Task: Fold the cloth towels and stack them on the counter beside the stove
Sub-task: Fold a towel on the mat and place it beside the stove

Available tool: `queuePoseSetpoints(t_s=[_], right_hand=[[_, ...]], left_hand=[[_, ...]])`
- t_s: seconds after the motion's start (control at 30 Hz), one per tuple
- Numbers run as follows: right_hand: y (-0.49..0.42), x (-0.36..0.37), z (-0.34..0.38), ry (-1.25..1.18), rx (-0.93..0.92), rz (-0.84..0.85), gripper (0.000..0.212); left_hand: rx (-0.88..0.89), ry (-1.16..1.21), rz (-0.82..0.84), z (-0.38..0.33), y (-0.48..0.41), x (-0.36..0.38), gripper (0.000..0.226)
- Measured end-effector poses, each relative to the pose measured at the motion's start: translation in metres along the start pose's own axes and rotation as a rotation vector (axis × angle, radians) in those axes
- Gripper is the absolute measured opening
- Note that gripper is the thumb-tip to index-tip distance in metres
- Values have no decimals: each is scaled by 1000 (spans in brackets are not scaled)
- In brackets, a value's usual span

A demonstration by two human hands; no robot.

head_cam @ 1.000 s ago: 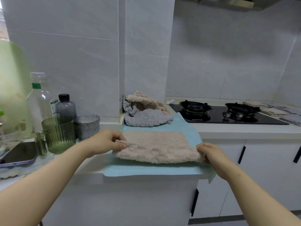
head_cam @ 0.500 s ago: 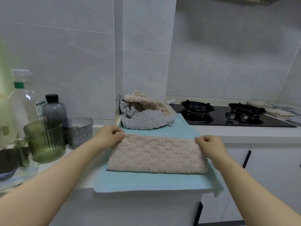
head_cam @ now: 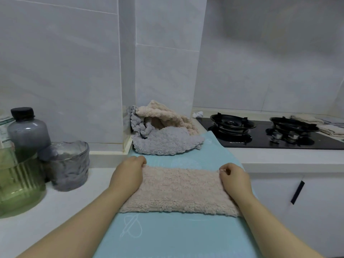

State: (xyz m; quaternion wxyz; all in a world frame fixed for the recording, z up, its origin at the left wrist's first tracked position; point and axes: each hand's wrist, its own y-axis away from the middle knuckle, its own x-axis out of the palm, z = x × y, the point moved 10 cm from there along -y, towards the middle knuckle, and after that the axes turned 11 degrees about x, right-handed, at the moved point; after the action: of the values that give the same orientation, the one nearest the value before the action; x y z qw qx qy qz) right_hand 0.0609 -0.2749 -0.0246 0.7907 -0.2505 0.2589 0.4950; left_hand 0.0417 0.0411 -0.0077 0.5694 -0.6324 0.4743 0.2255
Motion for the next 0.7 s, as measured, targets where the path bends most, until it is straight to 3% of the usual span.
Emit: queuePoseSetpoints(t_s=[0.2, 0.33, 0.5, 0.6, 0.7], right_hand=[[-3, 5, -3, 187, -22, -35, 25], [-2, 7, -1, 254, -5, -20, 34], [0, 8, 0, 258, 5, 10, 32], [3, 7, 1, 219, -12, 19, 30], [6, 6, 2, 177, -22, 32, 28]], left_hand=[[15, -157, 164, 6, -3, 17, 29], [-18, -200, 174, 8, -4, 10, 31], [-85, -99, 237, 12, 0, 5, 28], [-100, 57, 166, 11, 1, -5, 8], [-139, 162, 141, 14, 3, -9, 13]])
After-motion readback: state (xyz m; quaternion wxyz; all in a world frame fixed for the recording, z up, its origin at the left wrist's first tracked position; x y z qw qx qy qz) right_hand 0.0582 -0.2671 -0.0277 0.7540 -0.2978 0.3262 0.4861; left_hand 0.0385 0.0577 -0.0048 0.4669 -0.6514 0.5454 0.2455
